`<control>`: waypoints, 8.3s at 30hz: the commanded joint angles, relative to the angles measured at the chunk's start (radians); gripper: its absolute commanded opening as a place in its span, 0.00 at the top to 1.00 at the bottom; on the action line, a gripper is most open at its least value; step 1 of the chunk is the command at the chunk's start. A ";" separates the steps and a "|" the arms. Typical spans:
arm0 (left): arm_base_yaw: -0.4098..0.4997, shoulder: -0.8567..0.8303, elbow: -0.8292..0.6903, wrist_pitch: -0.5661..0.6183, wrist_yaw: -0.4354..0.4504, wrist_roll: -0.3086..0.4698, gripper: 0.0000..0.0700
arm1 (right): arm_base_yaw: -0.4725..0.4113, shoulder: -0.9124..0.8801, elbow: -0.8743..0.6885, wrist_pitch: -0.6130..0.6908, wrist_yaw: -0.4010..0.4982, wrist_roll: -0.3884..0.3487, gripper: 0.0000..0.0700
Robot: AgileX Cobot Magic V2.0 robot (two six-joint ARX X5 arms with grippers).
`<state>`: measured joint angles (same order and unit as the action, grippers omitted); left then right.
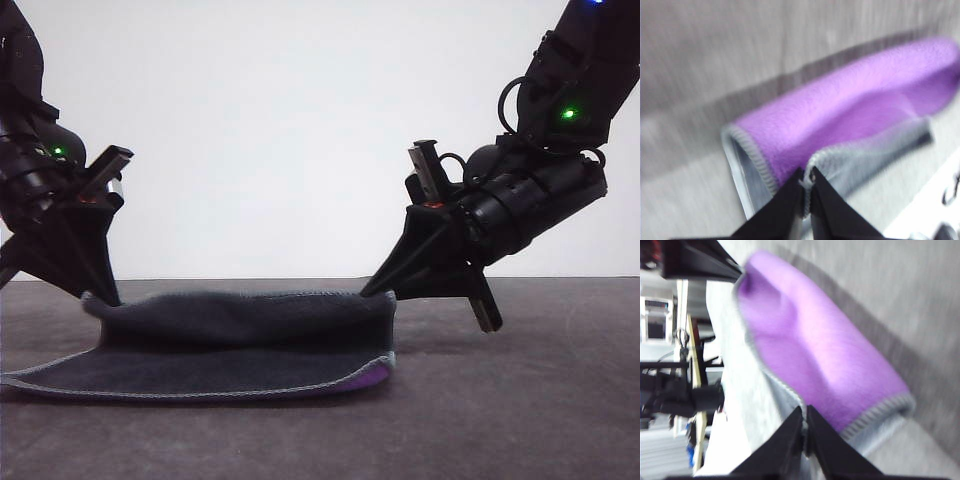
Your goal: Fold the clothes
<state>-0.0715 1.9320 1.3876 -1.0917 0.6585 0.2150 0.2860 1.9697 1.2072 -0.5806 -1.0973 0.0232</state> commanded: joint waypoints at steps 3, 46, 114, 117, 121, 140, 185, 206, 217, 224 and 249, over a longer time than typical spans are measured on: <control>-0.001 0.023 0.021 -0.055 0.008 0.060 1.00 | 0.019 0.008 0.018 -0.060 -0.005 -0.093 0.99; 0.049 0.010 0.121 -0.227 0.042 0.085 0.47 | 0.008 -0.141 0.020 -0.330 0.095 -0.293 0.47; 0.301 -0.368 0.136 -0.082 -0.221 -0.074 0.48 | 0.174 -0.277 -0.573 0.855 0.348 0.629 1.00; 0.301 -0.368 0.136 -0.082 -0.221 -0.074 0.48 | 0.178 -0.277 -0.562 0.879 0.333 0.644 1.00; 0.300 -0.368 0.136 -0.081 -0.221 -0.075 0.48 | 0.204 -0.277 -0.527 0.887 0.311 0.646 1.00; 0.301 -0.368 0.136 -0.071 -0.221 -0.078 0.48 | 0.429 -0.069 -0.154 0.863 0.308 0.675 1.00; 0.301 -0.368 0.136 -0.064 -0.221 -0.077 0.48 | 0.348 -0.142 -0.021 0.535 0.287 0.349 0.50; 0.301 -0.368 0.136 -0.060 -0.221 -0.074 0.48 | -0.176 -0.535 -0.023 -0.078 0.757 -0.072 0.50; 0.300 -0.368 0.136 -0.065 -0.221 -0.074 0.52 | -0.225 -0.534 -0.023 -0.093 0.755 -0.087 0.71; 0.300 -0.368 0.136 -0.066 -0.221 -0.067 0.99 | -0.224 -0.534 -0.023 -0.094 0.746 -0.091 0.99; 0.301 -0.368 0.137 -0.059 -0.221 -0.074 0.98 | -0.224 -0.534 -0.023 -0.092 0.747 -0.084 0.99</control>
<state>0.2268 1.5501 1.5112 -1.1555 0.4393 0.1379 0.0631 1.4235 1.1664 -0.6763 -0.3467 -0.0555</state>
